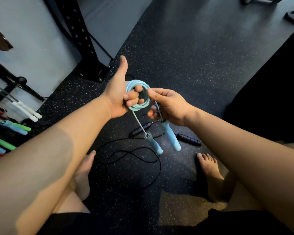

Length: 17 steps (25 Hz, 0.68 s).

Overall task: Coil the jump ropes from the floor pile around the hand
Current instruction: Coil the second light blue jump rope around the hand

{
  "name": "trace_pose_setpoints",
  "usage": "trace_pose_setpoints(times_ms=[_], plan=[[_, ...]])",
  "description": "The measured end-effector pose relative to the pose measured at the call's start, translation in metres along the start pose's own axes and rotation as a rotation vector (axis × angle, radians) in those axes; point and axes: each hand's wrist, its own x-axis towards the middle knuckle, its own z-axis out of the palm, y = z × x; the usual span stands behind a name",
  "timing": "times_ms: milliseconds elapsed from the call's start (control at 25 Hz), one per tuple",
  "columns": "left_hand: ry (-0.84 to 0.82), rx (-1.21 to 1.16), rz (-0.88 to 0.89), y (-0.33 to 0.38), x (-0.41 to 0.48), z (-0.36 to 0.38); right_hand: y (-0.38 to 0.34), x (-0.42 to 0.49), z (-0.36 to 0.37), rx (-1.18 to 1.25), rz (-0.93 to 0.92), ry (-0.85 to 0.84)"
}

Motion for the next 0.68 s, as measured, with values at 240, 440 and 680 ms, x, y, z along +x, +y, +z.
trace_pose_setpoints(times_ms=[240,440,680], plan=[[0.313,0.042,0.176,0.02,-0.039,-0.034,-0.016,0.018,0.059,-0.018,-0.068,-0.058],[0.628,0.187,0.255,0.004,-0.096,-0.075,0.003,0.023,0.131,-0.029,-0.153,-0.175],[1.137,0.287,0.194,-0.077,-0.172,-0.189,0.071,0.046,0.265,-0.153,-0.093,-0.301]])
